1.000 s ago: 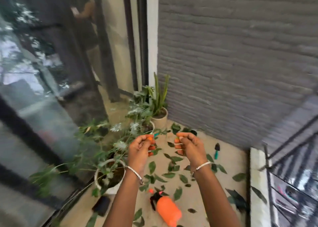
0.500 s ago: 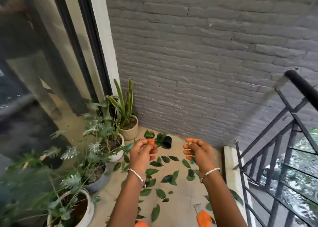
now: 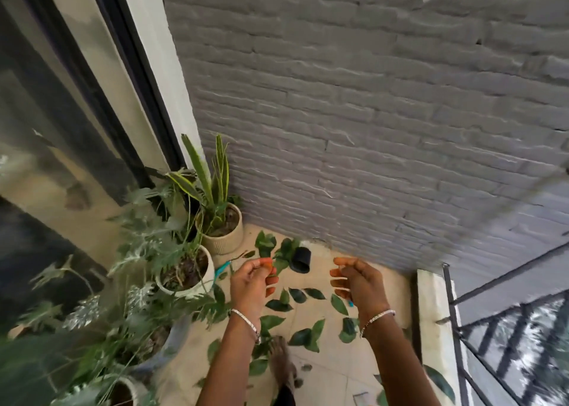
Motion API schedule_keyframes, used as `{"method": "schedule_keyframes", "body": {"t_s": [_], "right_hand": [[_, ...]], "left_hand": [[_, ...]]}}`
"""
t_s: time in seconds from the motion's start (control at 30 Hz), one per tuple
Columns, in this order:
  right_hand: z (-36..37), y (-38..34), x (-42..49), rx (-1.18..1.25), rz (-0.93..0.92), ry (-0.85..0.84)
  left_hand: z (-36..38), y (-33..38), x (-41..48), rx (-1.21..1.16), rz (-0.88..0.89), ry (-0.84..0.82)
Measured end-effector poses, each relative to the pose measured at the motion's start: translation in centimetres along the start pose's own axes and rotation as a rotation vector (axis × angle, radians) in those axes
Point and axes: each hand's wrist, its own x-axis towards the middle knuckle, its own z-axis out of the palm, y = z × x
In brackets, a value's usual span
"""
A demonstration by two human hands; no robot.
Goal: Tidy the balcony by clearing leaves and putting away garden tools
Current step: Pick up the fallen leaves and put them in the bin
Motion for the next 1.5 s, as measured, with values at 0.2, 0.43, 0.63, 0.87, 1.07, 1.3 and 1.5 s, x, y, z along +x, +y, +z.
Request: {"method": "schedule_keyframes", "body": {"t_s": [0.2, 0.43, 0.63, 0.87, 1.07, 1.3, 1.5], "right_hand": [[5.4, -3.3, 14.2, -0.09, 0.066, -0.022], [9.2, -0.3, 26.6, -0.152, 0.144, -0.054], [10.2, 7.8, 34.3, -0.207, 0.282, -0.041], [13.2, 20.7, 46.7, -0.216, 0.392, -0.018], [16.7, 32.5, 57.9, -0.271, 0.441, -0.07], [20.0, 43.5, 70.3, -0.552, 0.385, -0.187], [23.3, 48.9, 77.1, -0.811, 0.155, -0.257]], "left_hand": [[2.9, 3.0, 13.2, 0.049, -0.065, 0.079], [3.7, 2.1, 26.3, 0.075, -0.13, 0.108], [3.3, -5.3, 36.1, 0.224, -0.16, 0.178], [2.9, -18.0, 47.8, 0.365, -0.178, 0.206], [2.9, -28.9, 58.2, 0.512, -0.14, 0.257], [3.1, -39.1, 70.0, 0.866, -0.169, 0.183], [3.8, -44.4, 77.6, 1.079, -0.168, 0.123]]}}
